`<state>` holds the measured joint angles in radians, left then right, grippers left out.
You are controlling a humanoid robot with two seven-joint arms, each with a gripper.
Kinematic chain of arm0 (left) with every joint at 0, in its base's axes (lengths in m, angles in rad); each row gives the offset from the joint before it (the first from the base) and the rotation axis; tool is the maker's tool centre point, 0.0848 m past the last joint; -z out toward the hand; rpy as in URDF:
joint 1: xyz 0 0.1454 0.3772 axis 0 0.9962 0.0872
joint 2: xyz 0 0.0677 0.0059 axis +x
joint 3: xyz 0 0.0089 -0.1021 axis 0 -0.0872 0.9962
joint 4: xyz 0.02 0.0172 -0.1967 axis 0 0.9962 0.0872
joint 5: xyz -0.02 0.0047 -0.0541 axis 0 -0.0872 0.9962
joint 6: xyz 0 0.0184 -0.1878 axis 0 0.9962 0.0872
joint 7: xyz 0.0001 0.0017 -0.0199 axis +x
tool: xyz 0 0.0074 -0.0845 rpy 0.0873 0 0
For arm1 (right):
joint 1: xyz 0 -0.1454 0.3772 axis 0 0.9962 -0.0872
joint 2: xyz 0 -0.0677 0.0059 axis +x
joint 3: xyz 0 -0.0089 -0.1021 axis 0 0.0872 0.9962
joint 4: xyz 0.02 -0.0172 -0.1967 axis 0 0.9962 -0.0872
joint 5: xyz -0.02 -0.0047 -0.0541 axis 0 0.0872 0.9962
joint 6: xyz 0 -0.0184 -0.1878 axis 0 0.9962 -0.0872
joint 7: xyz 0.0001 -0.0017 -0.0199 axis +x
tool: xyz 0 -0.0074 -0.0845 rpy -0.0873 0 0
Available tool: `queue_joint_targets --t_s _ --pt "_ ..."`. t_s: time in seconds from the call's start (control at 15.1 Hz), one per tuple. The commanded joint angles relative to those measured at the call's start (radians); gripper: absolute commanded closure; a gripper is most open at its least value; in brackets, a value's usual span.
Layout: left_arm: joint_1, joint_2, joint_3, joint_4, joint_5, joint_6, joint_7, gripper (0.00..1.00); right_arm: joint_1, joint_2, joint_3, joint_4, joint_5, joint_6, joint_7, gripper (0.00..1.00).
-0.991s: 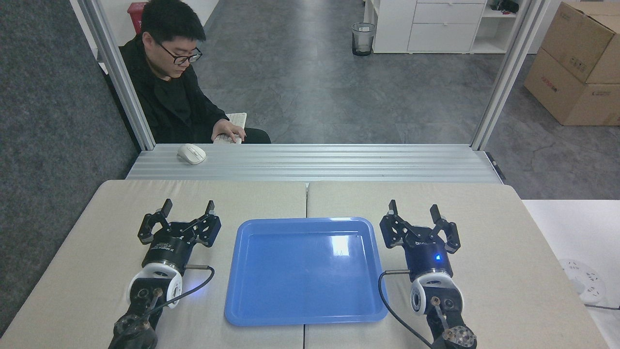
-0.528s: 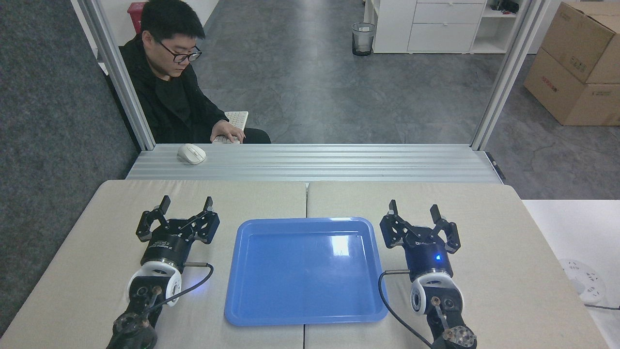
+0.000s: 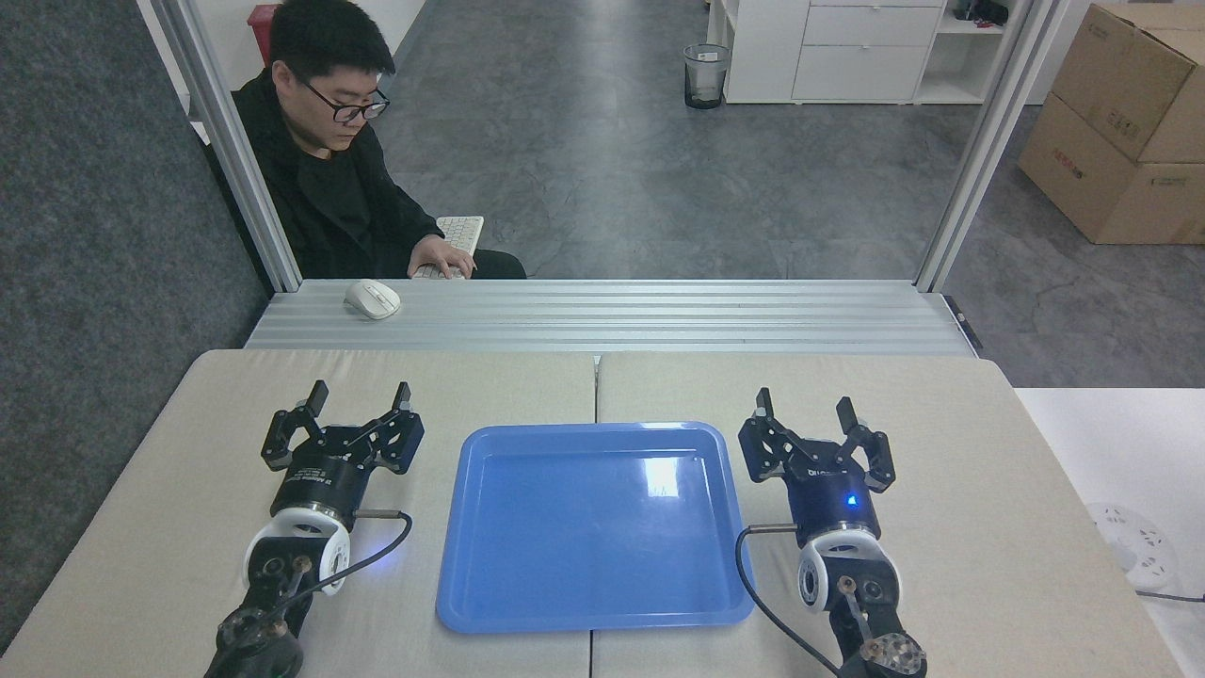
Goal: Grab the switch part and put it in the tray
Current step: 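Move the left gripper down and outward toward the small switch part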
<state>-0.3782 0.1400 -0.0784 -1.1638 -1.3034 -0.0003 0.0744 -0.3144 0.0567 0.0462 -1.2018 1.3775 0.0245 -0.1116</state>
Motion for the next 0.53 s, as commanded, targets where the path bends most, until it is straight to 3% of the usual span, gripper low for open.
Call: queue_joint_targets --t_s 0.0,0.46 --pt "0.004 0.004 0.003 0.044 0.001 0.000 0.002 0.01 0.000 0.000 0.000 0.001 0.000 0.000 0.000 0.00" --pt "-0.005 0.026 0.006 0.248 -0.002 0.028 0.074 0.01 0.000 0.000 0.000 0.001 0.000 0.000 0.001 0.00"
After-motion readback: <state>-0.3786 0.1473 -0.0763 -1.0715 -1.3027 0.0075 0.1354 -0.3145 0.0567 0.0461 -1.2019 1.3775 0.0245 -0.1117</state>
